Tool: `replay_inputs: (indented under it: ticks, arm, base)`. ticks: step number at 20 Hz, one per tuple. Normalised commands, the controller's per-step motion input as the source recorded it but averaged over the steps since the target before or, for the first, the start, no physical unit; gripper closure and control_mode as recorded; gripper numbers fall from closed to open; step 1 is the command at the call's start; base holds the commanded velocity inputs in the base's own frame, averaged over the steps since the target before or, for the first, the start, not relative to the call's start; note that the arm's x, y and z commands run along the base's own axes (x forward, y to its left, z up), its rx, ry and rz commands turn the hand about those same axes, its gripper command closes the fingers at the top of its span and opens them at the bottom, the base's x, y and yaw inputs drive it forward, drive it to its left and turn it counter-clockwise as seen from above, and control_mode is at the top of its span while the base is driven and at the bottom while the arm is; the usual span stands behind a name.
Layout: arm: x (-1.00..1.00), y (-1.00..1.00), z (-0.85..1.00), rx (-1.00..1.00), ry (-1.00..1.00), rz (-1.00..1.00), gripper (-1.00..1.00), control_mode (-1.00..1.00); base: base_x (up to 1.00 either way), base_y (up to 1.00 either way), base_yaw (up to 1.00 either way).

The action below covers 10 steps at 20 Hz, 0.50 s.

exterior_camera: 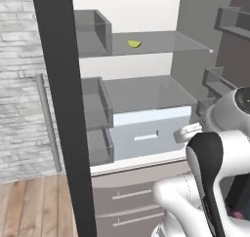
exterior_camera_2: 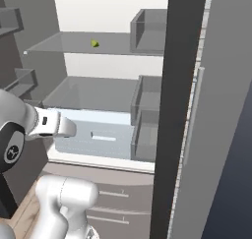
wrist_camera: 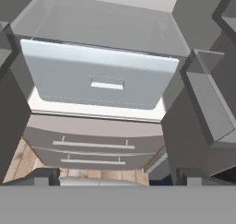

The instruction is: There is a bowl on the dining counter. Grab a lemon wedge from the fridge and place it in the bowl. Then get the liquor bottle and glass cup from the cabinet and place them next to the bowl.

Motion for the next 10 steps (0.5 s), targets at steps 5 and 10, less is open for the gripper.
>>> replay_inputs:
  ticks: [5, 10]
  arm:
    - [0.0, 0.0, 0.0, 0.0, 0.0, 0.0, -1.0, 1.0]
    - [0.0, 0.0, 0.0, 0.0, 0.0, 0.0, -1.0, 1.0]
  base:
    - [0.9, -0.04, 0.0]
    - [0.96, -0.1, 0.0]
